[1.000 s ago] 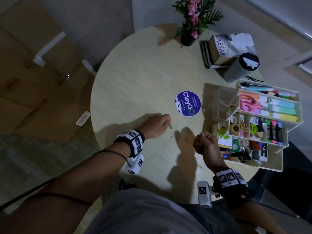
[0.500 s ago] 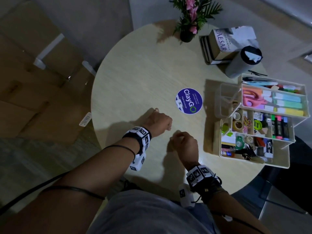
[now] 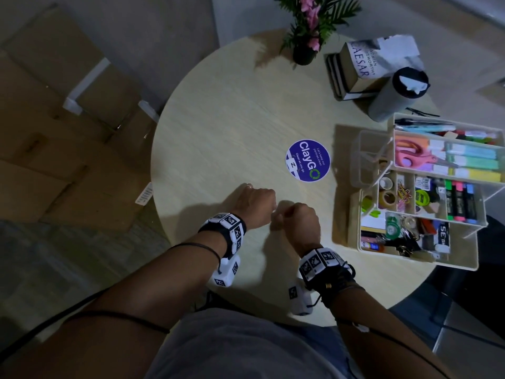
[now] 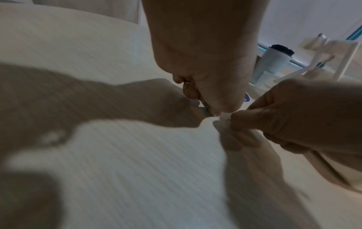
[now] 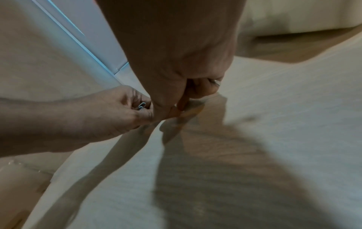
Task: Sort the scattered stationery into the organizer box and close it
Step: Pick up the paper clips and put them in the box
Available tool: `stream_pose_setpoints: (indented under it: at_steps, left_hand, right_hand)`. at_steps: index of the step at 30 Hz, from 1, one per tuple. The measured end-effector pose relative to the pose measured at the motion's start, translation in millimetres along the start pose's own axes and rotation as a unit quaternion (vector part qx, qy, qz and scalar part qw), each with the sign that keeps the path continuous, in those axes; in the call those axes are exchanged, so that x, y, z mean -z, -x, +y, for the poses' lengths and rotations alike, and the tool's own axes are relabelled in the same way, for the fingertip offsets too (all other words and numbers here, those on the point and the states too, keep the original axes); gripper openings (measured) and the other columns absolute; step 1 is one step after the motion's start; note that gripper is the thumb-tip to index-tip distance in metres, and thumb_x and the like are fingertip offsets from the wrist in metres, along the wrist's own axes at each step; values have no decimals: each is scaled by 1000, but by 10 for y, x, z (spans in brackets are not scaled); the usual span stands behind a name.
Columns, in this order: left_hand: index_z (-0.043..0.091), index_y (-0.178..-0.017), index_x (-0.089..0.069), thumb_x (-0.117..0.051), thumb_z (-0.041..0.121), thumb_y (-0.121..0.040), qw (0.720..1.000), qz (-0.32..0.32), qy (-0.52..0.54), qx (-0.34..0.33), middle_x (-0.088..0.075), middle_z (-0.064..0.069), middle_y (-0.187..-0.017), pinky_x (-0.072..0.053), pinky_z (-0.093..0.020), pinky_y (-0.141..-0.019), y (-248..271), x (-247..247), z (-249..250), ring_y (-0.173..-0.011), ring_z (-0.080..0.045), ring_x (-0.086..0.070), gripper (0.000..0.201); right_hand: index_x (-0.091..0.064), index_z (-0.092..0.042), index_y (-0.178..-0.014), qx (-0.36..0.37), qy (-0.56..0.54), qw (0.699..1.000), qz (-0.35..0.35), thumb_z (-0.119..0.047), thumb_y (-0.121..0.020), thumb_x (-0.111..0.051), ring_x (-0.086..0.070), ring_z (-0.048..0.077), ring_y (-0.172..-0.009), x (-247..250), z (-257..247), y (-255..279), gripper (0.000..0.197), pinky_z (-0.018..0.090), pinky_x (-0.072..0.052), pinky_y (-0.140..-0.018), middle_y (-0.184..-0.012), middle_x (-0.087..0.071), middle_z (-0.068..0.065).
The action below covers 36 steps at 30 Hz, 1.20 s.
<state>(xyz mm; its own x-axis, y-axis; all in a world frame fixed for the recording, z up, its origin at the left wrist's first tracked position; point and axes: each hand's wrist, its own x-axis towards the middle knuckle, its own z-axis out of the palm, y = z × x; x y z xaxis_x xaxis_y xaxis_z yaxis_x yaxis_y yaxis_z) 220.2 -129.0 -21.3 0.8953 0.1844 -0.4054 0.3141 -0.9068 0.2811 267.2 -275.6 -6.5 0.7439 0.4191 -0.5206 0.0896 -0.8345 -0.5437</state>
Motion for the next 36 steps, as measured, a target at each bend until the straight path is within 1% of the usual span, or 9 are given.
stream_pose_setpoints:
  at_steps: [5, 8, 13, 19, 23, 26, 29, 33, 36]
  left_hand:
    - [11, -99, -72, -59, 34, -99, 987, 11, 141, 74, -77, -11, -101, -51, -38, -86, 45, 2, 0, -97, -34, -69, 27]
    - [-4, -94, -66, -54, 24, -103, 941, -20, 324, 97, -72, -20, -95, -51, -41, -81, 24, 75, 72, -88, -30, -65, 32]
    - [2, -81, -60, -56, 34, -96, 890, -36, 448, 73, -53, -1, -73, -37, -33, -68, 5, 422, 497, -70, -14, -45, 35]
    - [13, -78, -52, -56, 27, -106, 890, -34, 454, 8, -43, -6, -73, -29, -27, -57, -96, 806, 1261, -64, -12, -40, 31]
    - [20, -87, -67, -60, 33, -105, 899, -26, 438, 14, -70, 1, -93, -46, -28, -76, -111, 842, 1559, -86, -9, -63, 23]
    - [26, -81, -67, -63, 37, -102, 904, -13, 426, 35, -74, 0, -104, -49, -33, -89, -76, 777, 1681, -101, -12, -66, 23]
    - [24, -82, -68, -63, 35, -102, 905, 6, 423, 49, -69, 8, -90, -46, -26, -76, -47, 753, 1832, -87, -2, -62, 23]
    - [0, -83, -67, -62, 35, -100, 894, 35, 441, 71, -62, -5, -75, -43, -29, -67, -173, 676, 2136, -70, -16, -56, 39]
    - [1, -74, -65, -62, 38, -94, 896, 62, 429, 96, -65, -4, -70, -47, -30, -63, -369, 617, 2403, -61, -19, -57, 43]
  right_hand:
    - [-52, -21, -57, 32, 0, 999, 11, -31, -89, -70, -66, 32, -74, 74, 127, 51, 38, 33, -44, -64, -67, -62, 1]
    - [-62, -19, -72, 46, -14, 998, 40, -34, -87, -69, -67, 28, -75, 221, 229, 134, 23, 32, -44, -64, -73, -69, 2]
    - [-69, -16, -78, 54, -54, 988, 135, -28, -86, -74, -63, 19, -58, 1007, 418, 306, 15, 33, -45, -57, -60, -65, -1]
    - [-70, -13, -79, 1, -63, 968, 245, -31, -90, -73, -61, 9, -61, 1876, 862, 214, 22, 22, -41, -54, -67, -67, -4]
    - [-75, -13, -80, 19, -26, 972, 232, -30, -88, -75, -66, 16, -59, 2011, 1112, 98, 18, 37, -59, -58, -68, -72, 0]
    - [-81, -13, -83, 46, -8, 981, 190, -27, -89, -77, -67, 12, -54, 2015, 1241, 64, 15, 34, -60, -56, -65, -73, -3]
    - [-81, -15, -84, 59, -38, 986, 150, -25, -94, -74, -69, 9, -56, 2060, 1345, 32, 15, 32, -61, -56, -68, -74, -5]
    - [-72, -11, -80, 53, -122, 981, 141, -16, -96, -72, -67, 10, -62, 2224, 1546, 39, 17, 18, -46, -53, -71, -72, -1]
    - [-70, 1, -87, 14, -234, 966, 107, -15, -99, -65, -60, 21, -62, 2376, 1760, 78, 20, 31, -47, -59, -71, -69, 13]
